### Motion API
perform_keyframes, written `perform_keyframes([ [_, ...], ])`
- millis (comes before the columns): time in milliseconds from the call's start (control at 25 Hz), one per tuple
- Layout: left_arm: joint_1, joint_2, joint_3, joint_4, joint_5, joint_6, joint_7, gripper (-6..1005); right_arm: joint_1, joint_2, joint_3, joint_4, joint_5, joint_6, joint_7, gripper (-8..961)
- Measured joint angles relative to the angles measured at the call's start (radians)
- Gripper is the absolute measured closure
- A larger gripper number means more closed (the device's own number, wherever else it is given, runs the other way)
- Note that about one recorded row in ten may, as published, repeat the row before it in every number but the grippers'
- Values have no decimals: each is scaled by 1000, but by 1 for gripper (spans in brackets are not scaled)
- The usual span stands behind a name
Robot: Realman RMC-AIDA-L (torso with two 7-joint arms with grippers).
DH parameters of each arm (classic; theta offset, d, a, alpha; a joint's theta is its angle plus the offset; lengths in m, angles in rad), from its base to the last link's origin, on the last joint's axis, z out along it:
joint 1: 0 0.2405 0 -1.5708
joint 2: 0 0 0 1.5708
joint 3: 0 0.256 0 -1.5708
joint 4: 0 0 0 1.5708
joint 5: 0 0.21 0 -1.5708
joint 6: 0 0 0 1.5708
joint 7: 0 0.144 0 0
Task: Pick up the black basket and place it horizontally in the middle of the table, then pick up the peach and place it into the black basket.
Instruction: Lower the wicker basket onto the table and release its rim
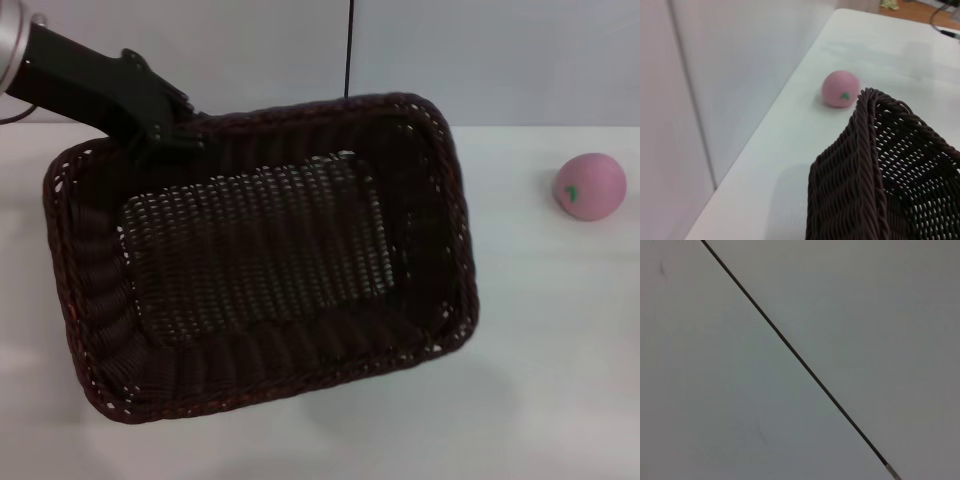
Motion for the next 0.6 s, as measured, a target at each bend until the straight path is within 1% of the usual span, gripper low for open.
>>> perform_keyframes([
  [80, -13, -8, 1, -3, -3, 8, 22, 790, -1, 0, 0, 0, 0, 0, 0, 414],
  [160, -16, -11, 2, -5, -3, 9, 29, 786, -2, 0, 0, 0, 0, 0, 0, 413],
  [200, -21, -14, 5, -8, -4, 10, 40, 784, -3, 0, 0, 1, 0, 0, 0, 412],
  [240, -30, -23, 20, -14, -4, 12, 53, 782, -4, 0, 0, 1, 0, 0, 0, 412],
  [320, -40, -30, 31, -26, -4, 13, 64, 778, -6, 0, 0, 2, 0, 0, 0, 411],
  [360, -55, -38, 37, -54, -1, 11, 86, 776, -7, 0, 0, 6, 0, 0, 0, 410],
  [400, -55, -38, 37, -54, -1, 11, 86, 774, -7, 0, 0, 6, 0, 0, 0, 409],
  [480, -81, -47, 38, -109, 3, -2, 130, 770, -7, 0, -1, 12, 0, -1, 1, 408],
  [520, -81, -47, 38, -109, 3, -2, 130, 768, -7, 0, -1, 12, 0, -1, 1, 407],
  [600, -106, -51, 40, -154, 4, -20, 161, 764, -7, 0, -4, 13, 0, -1, 1, 406],
])
